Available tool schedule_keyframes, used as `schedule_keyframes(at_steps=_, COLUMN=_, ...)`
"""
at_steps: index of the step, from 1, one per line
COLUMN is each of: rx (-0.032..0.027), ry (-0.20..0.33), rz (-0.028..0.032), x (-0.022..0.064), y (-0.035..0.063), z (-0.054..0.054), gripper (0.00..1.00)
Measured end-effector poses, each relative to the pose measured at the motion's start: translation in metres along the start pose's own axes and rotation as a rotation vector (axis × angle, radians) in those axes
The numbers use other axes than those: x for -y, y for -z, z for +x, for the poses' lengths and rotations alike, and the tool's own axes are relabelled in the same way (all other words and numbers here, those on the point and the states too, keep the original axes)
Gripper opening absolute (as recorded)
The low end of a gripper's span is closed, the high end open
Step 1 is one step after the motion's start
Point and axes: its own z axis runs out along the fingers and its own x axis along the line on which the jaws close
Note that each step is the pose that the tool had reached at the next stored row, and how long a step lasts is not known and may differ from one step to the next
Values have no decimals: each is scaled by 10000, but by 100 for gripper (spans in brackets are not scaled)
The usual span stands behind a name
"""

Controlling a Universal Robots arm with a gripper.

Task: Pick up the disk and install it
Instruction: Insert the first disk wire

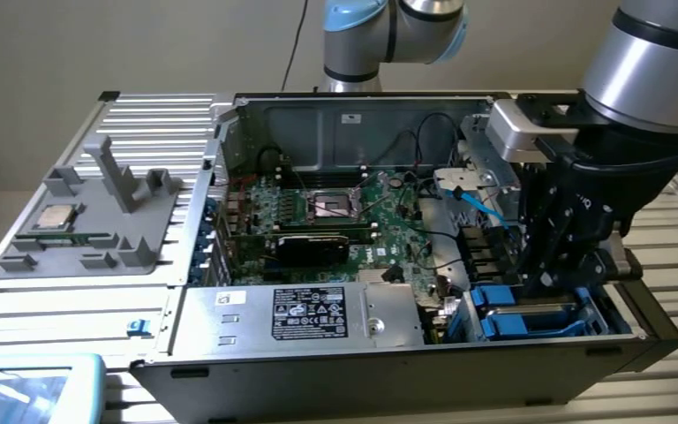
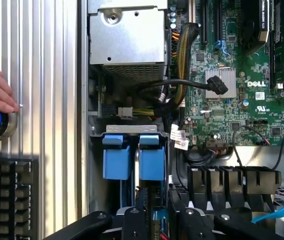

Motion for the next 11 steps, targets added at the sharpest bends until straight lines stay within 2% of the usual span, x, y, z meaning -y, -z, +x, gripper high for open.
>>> schedule_keyframes(at_steps=2, rx=-55, ry=-1, rz=1, x=0, y=68, z=-8, gripper=30)
schedule_keyframes(at_steps=4, rx=-143, ry=-3, rz=3, x=8, y=122, z=-29, gripper=30)
schedule_keyframes(at_steps=8, rx=-317, ry=-7, rz=8, x=31, y=171, z=-100, gripper=30)
schedule_keyframes(at_steps=10, rx=-373, ry=-9, rz=9, x=59, y=198, z=-115, gripper=30)
schedule_keyframes(at_steps=11, rx=-382, ry=-9, rz=9, x=74, y=204, z=-116, gripper=30)
